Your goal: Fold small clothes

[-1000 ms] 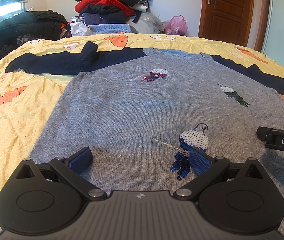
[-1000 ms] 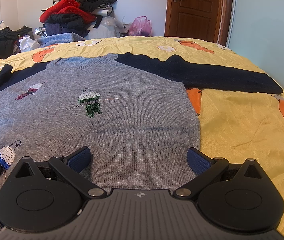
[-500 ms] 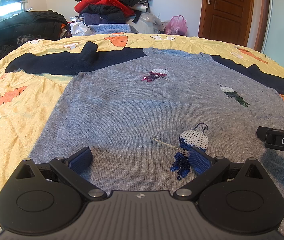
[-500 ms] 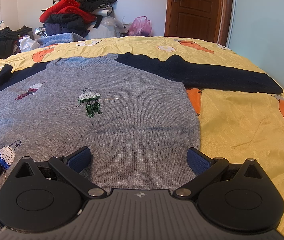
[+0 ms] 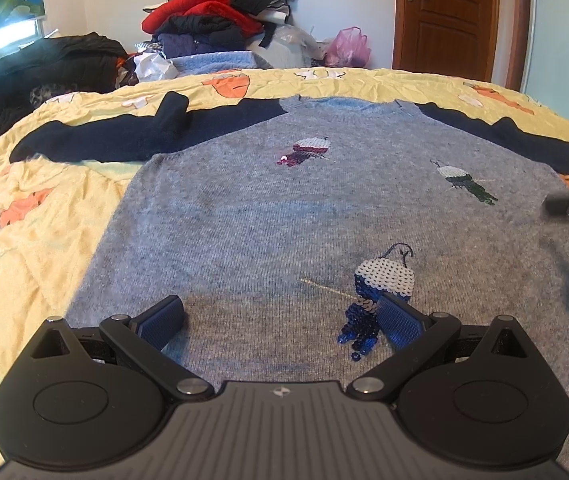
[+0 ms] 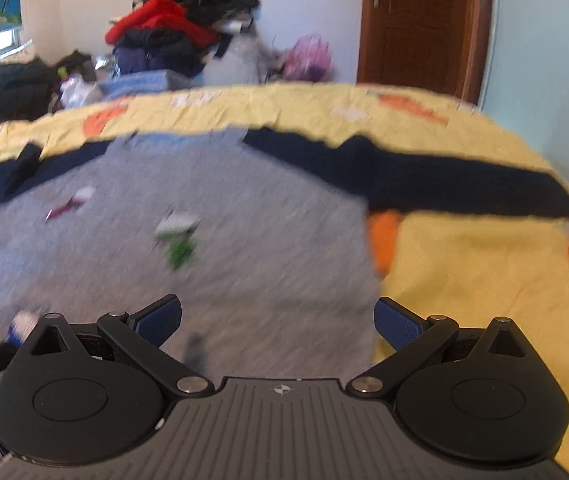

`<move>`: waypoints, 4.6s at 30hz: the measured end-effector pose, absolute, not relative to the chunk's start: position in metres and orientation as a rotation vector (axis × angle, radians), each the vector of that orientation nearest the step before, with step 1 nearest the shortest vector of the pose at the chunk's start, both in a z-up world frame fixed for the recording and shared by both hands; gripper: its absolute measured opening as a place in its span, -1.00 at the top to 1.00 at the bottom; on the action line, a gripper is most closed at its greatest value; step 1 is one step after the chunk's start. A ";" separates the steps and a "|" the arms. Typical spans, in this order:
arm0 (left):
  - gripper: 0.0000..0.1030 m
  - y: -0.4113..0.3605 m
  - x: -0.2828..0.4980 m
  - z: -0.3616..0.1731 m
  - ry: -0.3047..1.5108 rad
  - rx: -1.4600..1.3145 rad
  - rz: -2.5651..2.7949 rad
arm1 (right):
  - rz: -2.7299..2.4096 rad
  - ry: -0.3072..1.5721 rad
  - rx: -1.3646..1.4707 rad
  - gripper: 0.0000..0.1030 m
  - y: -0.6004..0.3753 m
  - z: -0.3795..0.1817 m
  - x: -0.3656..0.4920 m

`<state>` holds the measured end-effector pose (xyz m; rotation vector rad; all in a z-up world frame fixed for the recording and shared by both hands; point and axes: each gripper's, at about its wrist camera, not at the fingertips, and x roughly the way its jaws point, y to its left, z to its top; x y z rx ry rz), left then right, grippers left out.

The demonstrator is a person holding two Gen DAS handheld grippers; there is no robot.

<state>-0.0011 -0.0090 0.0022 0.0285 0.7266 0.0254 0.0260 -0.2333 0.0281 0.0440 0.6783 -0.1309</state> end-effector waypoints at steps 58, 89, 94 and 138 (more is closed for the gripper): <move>-1.00 0.013 0.012 0.034 0.672 -0.161 -0.114 | 0.187 0.513 0.449 -0.07 -0.224 0.028 0.101; 0.87 -0.012 0.191 0.056 0.790 -0.384 -0.290 | 0.136 0.539 0.695 -0.07 -0.282 -0.026 0.068; 0.87 0.027 0.173 0.071 0.695 -0.277 -0.206 | 0.133 0.539 0.683 -0.07 -0.281 -0.024 0.067; -0.11 0.425 0.208 -0.008 0.480 -1.150 0.430 | 0.017 0.651 0.026 -0.78 -0.217 -0.010 0.191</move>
